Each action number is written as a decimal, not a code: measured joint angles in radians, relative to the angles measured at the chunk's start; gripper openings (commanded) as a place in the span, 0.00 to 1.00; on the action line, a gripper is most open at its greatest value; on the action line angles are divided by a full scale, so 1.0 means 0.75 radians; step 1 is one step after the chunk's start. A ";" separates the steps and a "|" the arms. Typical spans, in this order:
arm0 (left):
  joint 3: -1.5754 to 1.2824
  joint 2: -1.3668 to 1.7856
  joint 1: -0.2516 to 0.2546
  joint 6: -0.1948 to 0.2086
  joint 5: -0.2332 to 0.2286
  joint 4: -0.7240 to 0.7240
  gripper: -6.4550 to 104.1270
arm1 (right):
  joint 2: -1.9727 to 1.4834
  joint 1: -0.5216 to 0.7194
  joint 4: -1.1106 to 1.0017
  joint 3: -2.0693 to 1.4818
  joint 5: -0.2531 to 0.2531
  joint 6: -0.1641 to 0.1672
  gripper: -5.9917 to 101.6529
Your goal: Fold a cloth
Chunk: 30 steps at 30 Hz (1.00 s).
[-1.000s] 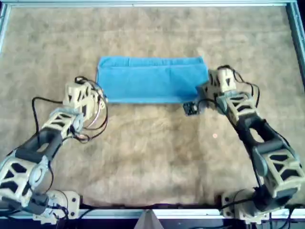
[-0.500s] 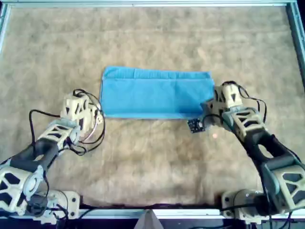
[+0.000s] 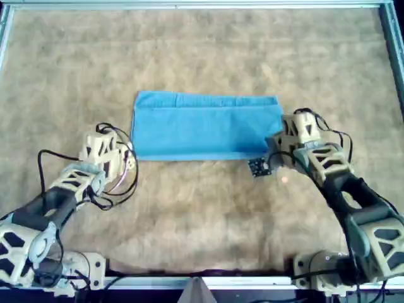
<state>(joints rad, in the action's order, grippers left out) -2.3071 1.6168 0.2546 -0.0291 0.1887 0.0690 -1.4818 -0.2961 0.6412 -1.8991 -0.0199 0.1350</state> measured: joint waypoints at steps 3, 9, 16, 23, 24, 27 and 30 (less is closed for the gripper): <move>-0.006 0.002 0.000 -0.004 0.002 -0.006 0.14 | 0.000 0.000 0.000 0.000 0.000 0.000 0.20; -0.008 0.002 0.000 -0.004 0.002 -0.006 0.50 | 0.000 0.006 0.000 0.000 -0.008 0.020 0.55; -0.100 0.133 0.000 -0.004 -0.012 0.002 0.60 | -0.029 0.006 0.002 -0.010 -0.008 0.022 0.67; -0.382 0.491 -0.002 -0.004 -0.010 0.004 0.61 | -0.323 0.006 0.002 -0.215 -0.008 0.022 0.67; -0.427 0.548 -0.002 -0.004 -0.010 0.004 0.61 | -0.380 0.008 0.002 -0.260 -0.008 0.022 0.67; -0.552 0.714 -0.002 -0.004 -0.014 0.004 0.61 | -0.571 0.008 0.002 -0.427 -0.014 0.025 0.67; -0.673 0.879 -0.002 -0.004 -0.014 0.004 0.61 | -0.802 0.010 0.002 -0.616 -0.016 0.025 0.67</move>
<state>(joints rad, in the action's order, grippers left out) -2.8118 2.2764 0.2531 -0.0322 0.1779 0.0721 -2.0831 -0.2884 0.6427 -2.3608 -0.0322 0.1534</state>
